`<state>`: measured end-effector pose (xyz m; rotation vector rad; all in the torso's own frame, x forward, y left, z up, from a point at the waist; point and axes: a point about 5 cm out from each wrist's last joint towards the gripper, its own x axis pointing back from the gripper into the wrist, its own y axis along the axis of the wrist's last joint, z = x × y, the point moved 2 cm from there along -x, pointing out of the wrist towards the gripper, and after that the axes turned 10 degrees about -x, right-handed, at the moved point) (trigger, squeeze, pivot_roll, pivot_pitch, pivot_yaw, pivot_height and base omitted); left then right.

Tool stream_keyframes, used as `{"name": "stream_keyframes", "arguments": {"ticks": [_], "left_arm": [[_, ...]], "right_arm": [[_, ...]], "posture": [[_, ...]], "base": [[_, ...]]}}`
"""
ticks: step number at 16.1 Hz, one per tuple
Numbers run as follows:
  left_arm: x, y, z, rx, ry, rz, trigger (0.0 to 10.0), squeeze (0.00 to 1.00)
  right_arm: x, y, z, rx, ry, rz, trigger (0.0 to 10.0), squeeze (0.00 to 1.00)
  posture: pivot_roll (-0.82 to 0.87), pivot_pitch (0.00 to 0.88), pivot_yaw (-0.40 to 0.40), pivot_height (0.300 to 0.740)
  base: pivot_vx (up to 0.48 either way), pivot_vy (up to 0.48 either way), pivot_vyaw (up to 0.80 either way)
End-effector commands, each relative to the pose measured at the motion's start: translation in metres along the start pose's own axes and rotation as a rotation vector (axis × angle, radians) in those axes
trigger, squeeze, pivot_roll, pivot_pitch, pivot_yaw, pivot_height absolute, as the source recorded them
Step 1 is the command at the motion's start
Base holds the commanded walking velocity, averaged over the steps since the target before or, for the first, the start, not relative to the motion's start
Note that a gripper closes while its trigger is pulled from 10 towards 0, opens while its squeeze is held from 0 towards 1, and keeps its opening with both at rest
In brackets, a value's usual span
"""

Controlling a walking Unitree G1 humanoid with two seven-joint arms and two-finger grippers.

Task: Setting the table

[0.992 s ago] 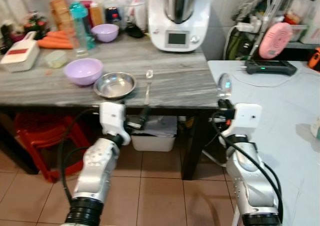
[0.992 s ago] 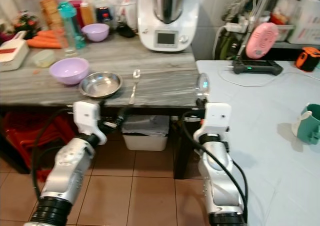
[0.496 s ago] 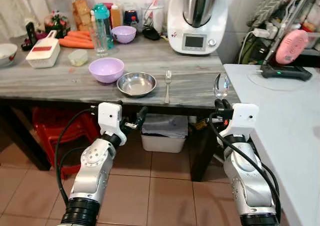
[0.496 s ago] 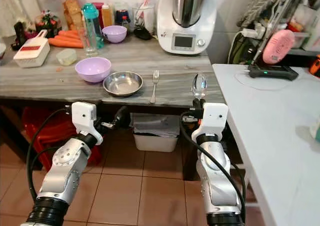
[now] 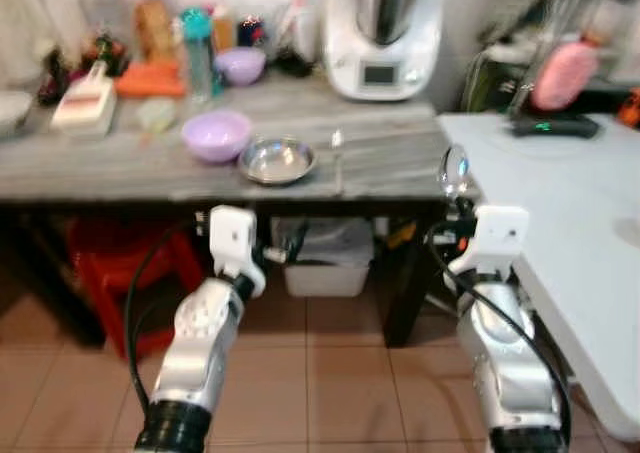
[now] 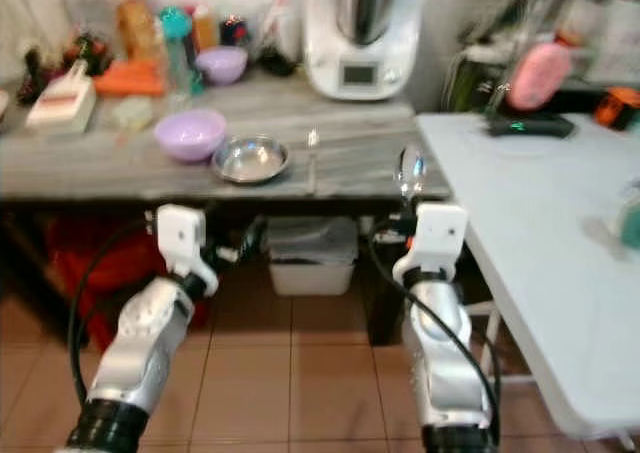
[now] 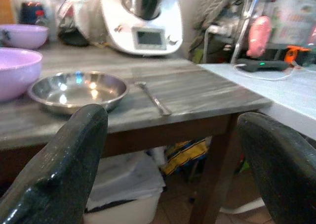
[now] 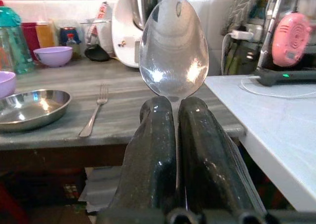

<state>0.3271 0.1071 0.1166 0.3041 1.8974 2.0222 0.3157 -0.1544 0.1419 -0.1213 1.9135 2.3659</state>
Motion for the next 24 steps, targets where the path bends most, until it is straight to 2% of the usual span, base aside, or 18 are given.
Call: {"name": "stream_keyframes", "arguments": {"ticks": [1, 3, 9, 11, 13, 24], "left_arm": [[0.0002, 0.0031, 0.0082, -0.023, 0.02, -0.001, 10.0, 0.0], [-0.0002, 0.0033, 0.0081, -0.023, 0.021, -0.002, 10.0, 0.0], [0.0021, 0.0055, 0.0119, -0.052, 0.043, -0.018, 10.0, 0.0], [0.0019, 0.0073, 0.0119, -0.053, 0.037, -0.03, 10.0, 0.0], [0.0017, 0.0076, 0.0113, -0.05, 0.031, -0.033, 10.0, 0.0], [-0.0005, 0.0077, 0.0055, -0.038, 0.014, -0.038, 10.0, 0.0]], "right_arm": [[-0.0022, 0.0042, 0.0054, -0.001, 0.013, -0.017, 10.0, 0.0], [-0.0022, 0.004, 0.0049, 0.0, 0.011, -0.017, 10.0, 0.0], [0.0002, 0.0044, 0.0022, -0.001, 0.005, -0.018, 10.0, 0.0], [0.0004, 0.0045, 0.0021, -0.001, 0.003, -0.019, 10.0, 0.0], [0.0004, 0.0051, 0.0021, 0.0, 0.003, -0.021, 10.0, 0.0], [0.0004, 0.0062, 0.0033, 0.014, 0.017, -0.023, 10.0, 0.0]], "posture": [[-0.05, 0.0, -0.004, 0.74], [-0.05, 0.0, -0.004, 0.74], [-0.05, 0.0, -0.002, 0.74], [-0.05, 0.0, -0.002, 0.74], [-0.05, 0.0, -0.002, 0.74], [-0.05, 0.0, 0.001, 0.74]], "base": [[0.0, 0.368, 0.0], [0.0, 0.354, 0.0], [0.0, 0.0, 0.0], [0.0, 0.0, -0.53], [0.317, 0.0, -0.51], [0.352, 0.0, 0.0]]}}
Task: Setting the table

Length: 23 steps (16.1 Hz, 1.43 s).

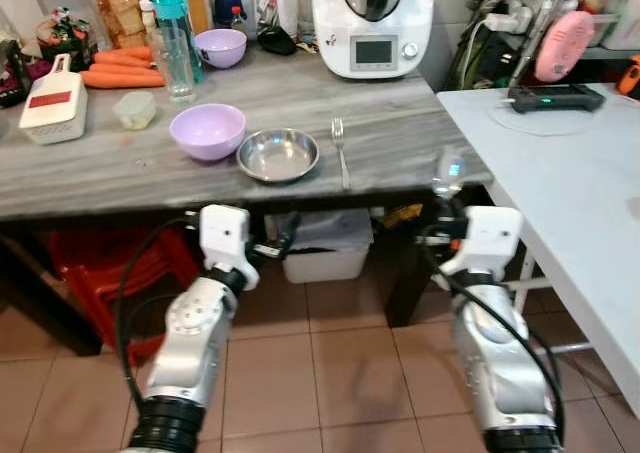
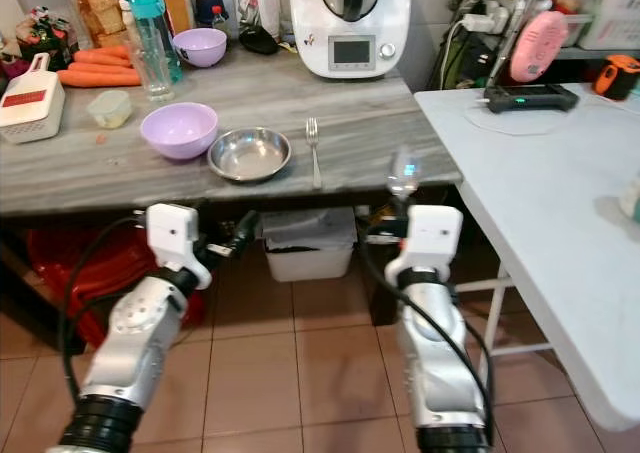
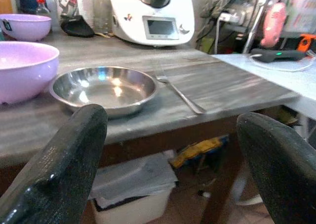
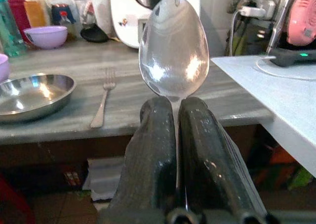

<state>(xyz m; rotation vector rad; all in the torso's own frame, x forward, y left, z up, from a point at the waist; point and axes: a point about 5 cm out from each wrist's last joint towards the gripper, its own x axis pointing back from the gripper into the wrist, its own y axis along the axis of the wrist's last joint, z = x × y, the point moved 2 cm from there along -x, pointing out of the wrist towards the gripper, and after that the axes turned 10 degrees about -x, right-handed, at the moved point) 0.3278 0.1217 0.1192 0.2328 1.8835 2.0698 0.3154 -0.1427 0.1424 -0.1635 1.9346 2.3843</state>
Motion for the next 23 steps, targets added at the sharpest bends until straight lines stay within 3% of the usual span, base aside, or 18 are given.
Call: {"name": "stream_keyframes", "arguments": {"ticks": [1, 5, 13, 17, 23], "left_arm": [[-0.005, 0.006, -0.009, 0.0, -0.035, -0.023, 10.0, 0.0], [-0.003, 0.005, -0.008, -0.004, -0.033, -0.018, 10.0, 0.0], [0.014, 0.001, 0.001, -0.027, -0.006, 0.011, 10.0, 0.0], [0.027, -0.001, 0.002, -0.035, -0.002, 0.028, 10.0, 0.0], [0.029, -0.001, -0.003, -0.024, -0.014, 0.042, 10.0, 0.0]], "right_arm": [[0.0, 0.008, -0.008, 0.015, -0.021, -0.029, 10.0, 0.0], [0.003, 0.007, -0.008, 0.019, -0.017, -0.027, 10.0, 0.0], [0.016, 0.003, -0.009, 0.021, -0.01, -0.011, 10.0, 0.0], [0.031, 0.001, -0.012, 0.03, -0.019, 0.0, 10.0, 0.0], [0.035, 0.001, -0.019, 0.042, -0.036, 0.011, 10.0, 0.0]], "posture": [[-0.05, 0.0, 0.001, 0.74], [-0.05, 0.0, 0.001, 0.74], [-0.04, 0.0, -0.004, 0.74], [-0.03, 0.0, -0.002, 0.74], [-0.04, 0.0, 0.0, 0.74]], "base": [[0.36, 0.0, 0.0], [0.361, 0.0, 0.0], [0.34, 0.0, 0.32], [0.316, 0.0, 0.0], [0.36, 0.0, 0.0]]}}
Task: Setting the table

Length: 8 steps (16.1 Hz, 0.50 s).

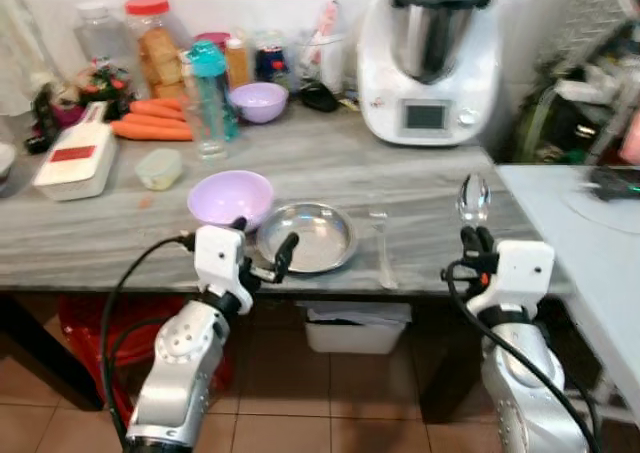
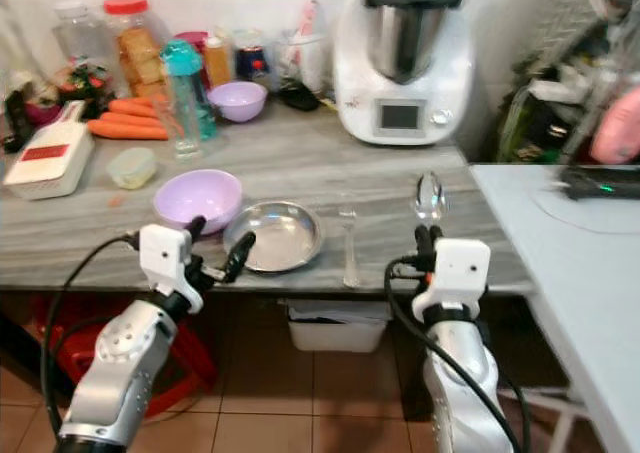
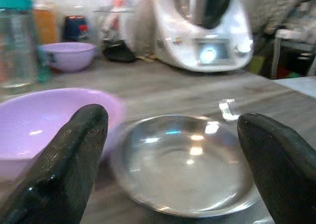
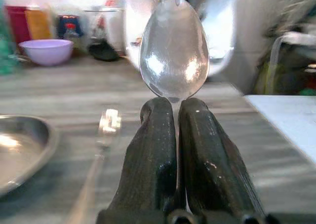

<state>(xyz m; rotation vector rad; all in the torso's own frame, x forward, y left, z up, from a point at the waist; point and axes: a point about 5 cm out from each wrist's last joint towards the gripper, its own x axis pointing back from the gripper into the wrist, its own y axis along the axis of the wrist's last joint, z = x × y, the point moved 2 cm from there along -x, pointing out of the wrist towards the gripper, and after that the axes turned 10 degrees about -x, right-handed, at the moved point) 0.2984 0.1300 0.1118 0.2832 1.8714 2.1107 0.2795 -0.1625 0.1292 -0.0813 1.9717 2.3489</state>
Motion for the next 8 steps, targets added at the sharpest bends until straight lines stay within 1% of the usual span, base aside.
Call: {"name": "stream_keyframes", "arguments": {"ticks": [1, 2, 4, 5, 6, 8], "left_arm": [[-0.002, 0.003, 0.0, -0.007, -0.007, -0.003, 10.0, 0.0], [-0.001, 0.003, 0.001, -0.01, -0.004, 0.004, 10.0, 0.0], [0.001, 0.004, 0.001, 0.002, 0.001, -0.006, 10.0, 0.0], [0.006, 0.003, -0.001, -0.036, -0.026, -0.003, 10.0, 0.0], [0.011, 0.002, -0.002, -0.045, -0.05, -0.003, 10.0, 0.0], [0.022, 0.001, -0.004, -0.076, -0.135, -0.003, 10.0, 0.0]], "right_arm": [[-0.002, 0.006, 0.002, 0.004, 0.008, -0.018, 10.0, 0.0], [-0.003, 0.005, 0.003, -0.003, 0.01, -0.015, 10.0, 0.0], [-0.003, 0.004, 0.003, -0.019, 0.015, -0.009, 10.0, 0.0], [-0.007, 0.004, 0.004, -0.024, 0.023, 0.004, 10.0, 0.0], [-0.01, 0.005, 0.002, -0.03, 0.019, 0.006, 10.0, 0.0], [-0.016, 0.005, -0.005, -0.047, -0.013, 0.025, 10.0, 0.0]], "posture": [[-0.04, 0.0, 0.002, 0.74], [-0.04, 0.0, 0.004, 0.74], [-0.04, 0.0, 0.004, 0.74], [-0.04, 0.0, 0.004, 0.74], [-0.04, 0.0, 0.004, 0.74], [-0.03, 0.0, 0.002, 0.74]], "base": [[0.364, 0.0, 0.0], [0.311, 0.0, 0.0], [0.0, 0.0, 0.0], [0.0, 0.0, 0.0], [0.0, 0.0, 0.0], [0.0, 0.0, 0.0]]}}
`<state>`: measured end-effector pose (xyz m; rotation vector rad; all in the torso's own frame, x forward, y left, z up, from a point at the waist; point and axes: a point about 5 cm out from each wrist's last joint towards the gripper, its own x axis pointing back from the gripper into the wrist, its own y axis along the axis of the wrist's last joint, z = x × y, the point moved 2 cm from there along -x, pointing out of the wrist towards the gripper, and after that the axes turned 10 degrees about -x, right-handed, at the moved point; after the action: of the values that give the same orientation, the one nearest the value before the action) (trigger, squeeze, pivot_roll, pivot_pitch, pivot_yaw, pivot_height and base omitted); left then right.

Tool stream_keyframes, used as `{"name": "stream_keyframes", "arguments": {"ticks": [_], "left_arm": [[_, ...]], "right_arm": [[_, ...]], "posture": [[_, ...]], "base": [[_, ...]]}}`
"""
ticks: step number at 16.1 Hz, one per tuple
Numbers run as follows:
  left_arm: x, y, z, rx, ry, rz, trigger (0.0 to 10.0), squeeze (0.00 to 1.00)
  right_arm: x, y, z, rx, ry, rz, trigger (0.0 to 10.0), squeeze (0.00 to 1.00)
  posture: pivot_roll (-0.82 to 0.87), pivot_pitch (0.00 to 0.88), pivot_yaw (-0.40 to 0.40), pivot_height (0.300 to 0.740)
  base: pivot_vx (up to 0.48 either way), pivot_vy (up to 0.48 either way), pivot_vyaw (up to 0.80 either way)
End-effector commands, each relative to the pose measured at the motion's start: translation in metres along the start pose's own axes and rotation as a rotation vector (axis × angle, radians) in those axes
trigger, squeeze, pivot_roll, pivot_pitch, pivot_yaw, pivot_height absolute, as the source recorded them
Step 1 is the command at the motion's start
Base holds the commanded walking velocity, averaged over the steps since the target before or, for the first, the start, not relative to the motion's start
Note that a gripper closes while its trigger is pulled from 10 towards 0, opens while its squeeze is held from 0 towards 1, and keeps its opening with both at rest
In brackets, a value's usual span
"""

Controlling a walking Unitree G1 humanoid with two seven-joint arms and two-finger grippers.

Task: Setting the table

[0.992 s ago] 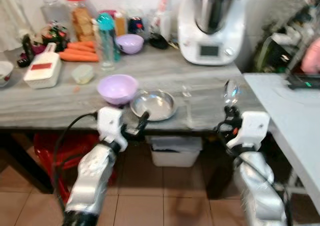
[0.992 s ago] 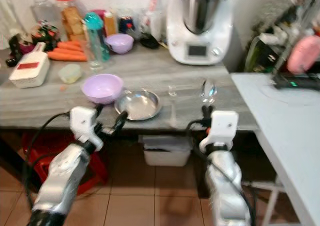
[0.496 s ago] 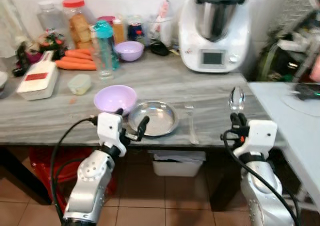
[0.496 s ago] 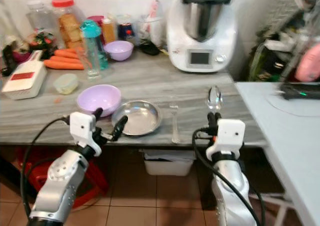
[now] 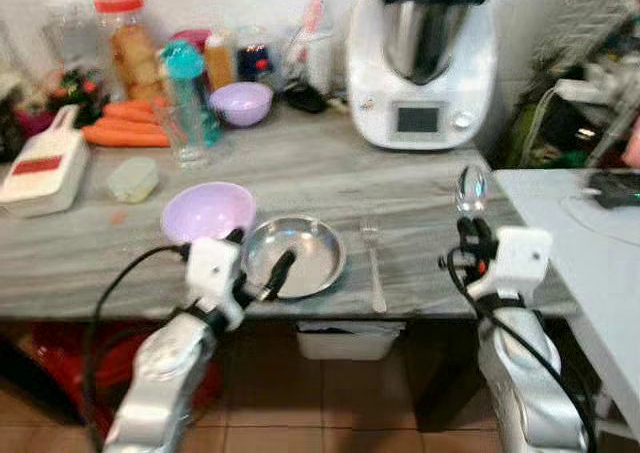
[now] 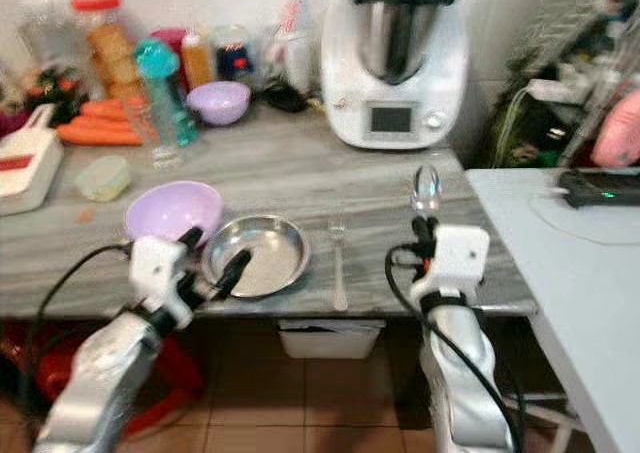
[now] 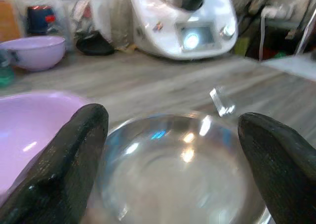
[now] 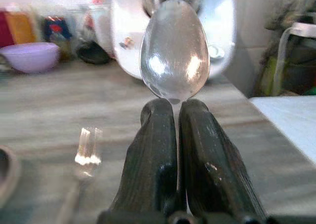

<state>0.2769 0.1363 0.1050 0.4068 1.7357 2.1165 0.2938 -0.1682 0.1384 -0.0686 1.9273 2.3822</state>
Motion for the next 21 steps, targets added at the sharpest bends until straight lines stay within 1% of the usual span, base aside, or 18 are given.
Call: {"name": "stream_keyframes", "arguments": {"ticks": [1, 3, 4, 6, 7, 8, 9, 10, 13, 16, 18, 20, 21], "left_arm": [[0.003, 0.006, -0.002, -0.008, -0.048, -0.025, 10.0, 0.0], [0.008, 0.005, -0.006, -0.004, -0.11, -0.022, 10.0, 0.0], [0.011, 0.003, -0.008, -0.002, -0.154, -0.016, 10.0, 0.0], [0.014, 0.004, -0.011, 0.006, -0.218, -0.018, 10.0, 0.0], [0.014, 0.004, -0.011, 0.008, -0.236, -0.02, 10.0, 0.0], [0.014, 0.005, -0.01, 0.004, -0.255, -0.022, 10.0, 0.0], [0.015, 0.005, -0.01, 0.007, -0.266, -0.023, 10.0, 0.0], [0.017, 0.006, -0.012, 0.01, -0.303, -0.029, 10.0, 0.0], [0.021, 0.005, -0.017, 0.022, -0.376, -0.026, 10.0, 0.0], [0.022, 0.006, -0.018, 0.014, -0.396, -0.027, 10.0, 0.0], [0.023, 0.006, -0.019, 0.01, -0.402, -0.025, 10.0, 0.0], [0.023, 0.005, -0.019, 0.002, -0.399, -0.02, 10.0, 0.0], [0.024, 0.005, -0.019, 0.002, -0.398, -0.02, 10.0, 0.0]], "right_arm": [[-0.002, -0.005, -0.004, -0.03, -0.019, 0.036, 10.0, 0.0], [-0.005, -0.008, -0.008, -0.052, -0.033, 0.062, 10.0, 0.0], [-0.006, -0.013, -0.008, -0.063, -0.03, 0.102, 10.0, 0.0], [-0.01, -0.016, -0.011, -0.082, -0.053, 0.135, 10.0, 0.0], [-0.011, -0.019, -0.013, -0.087, -0.056, 0.164, 10.0, 0.0], [-0.014, -0.023, -0.016, -0.111, -0.074, 0.2, 10.0, 0.0], [-0.015, -0.026, -0.016, -0.116, -0.071, 0.223, 10.0, 0.0], [-0.02, -0.025, -0.018, -0.134, -0.081, 0.233, 10.0, 0.0], [-0.027, -0.03, -0.02, -0.135, -0.08, 0.302, 10.0, 0.0], [-0.035, -0.035, -0.023, -0.135, -0.083, 0.36, 10.0, 0.0], [-0.042, -0.036, -0.021, -0.146, -0.075, 0.38, 10.0, 0.0], [-0.044, -0.04, -0.018, -0.165, -0.071, 0.405, 10.0, 0.0], [-0.045, -0.041, -0.017, -0.16, -0.065, 0.414, 10.0, 0.0]], "posture": [[-0.03, 0.0, 0.002, 0.74], [-0.03, 0.0, 0.0, 0.74], [-0.03, 0.0, 0.0, 0.74], [-0.03, 0.0, 0.0, 0.74], [-0.03, 0.0, -0.002, 0.74], [-0.03, 0.0, -0.003, 0.74], [-0.03, 0.0, -0.003, 0.74], [-0.04, 0.0, -0.003, 0.74], [-0.03, 0.0, -0.008, 0.74], [-0.03, 0.0, -0.01, 0.74], [-0.03, 0.0, -0.008, 0.74], [-0.02, 0.0, -0.011, 0.74], [-0.02, 0.0, -0.011, 0.74]], "base": [[0.0, 0.0, 0.0], [0.0, 0.0, 0.0], [0.0, 0.0, 0.0], [0.0, 0.0, 0.0], [0.0, 0.0, 0.0], [0.0, 0.0, 0.0], [0.0, 0.0, 0.0], [0.0, 0.0, 0.0], [0.0, 0.0, 0.0], [0.0, 0.0, 0.0], [0.0, 0.0, 0.0], [0.0, 0.0, 0.0], [0.0, 0.0, 0.0]]}}
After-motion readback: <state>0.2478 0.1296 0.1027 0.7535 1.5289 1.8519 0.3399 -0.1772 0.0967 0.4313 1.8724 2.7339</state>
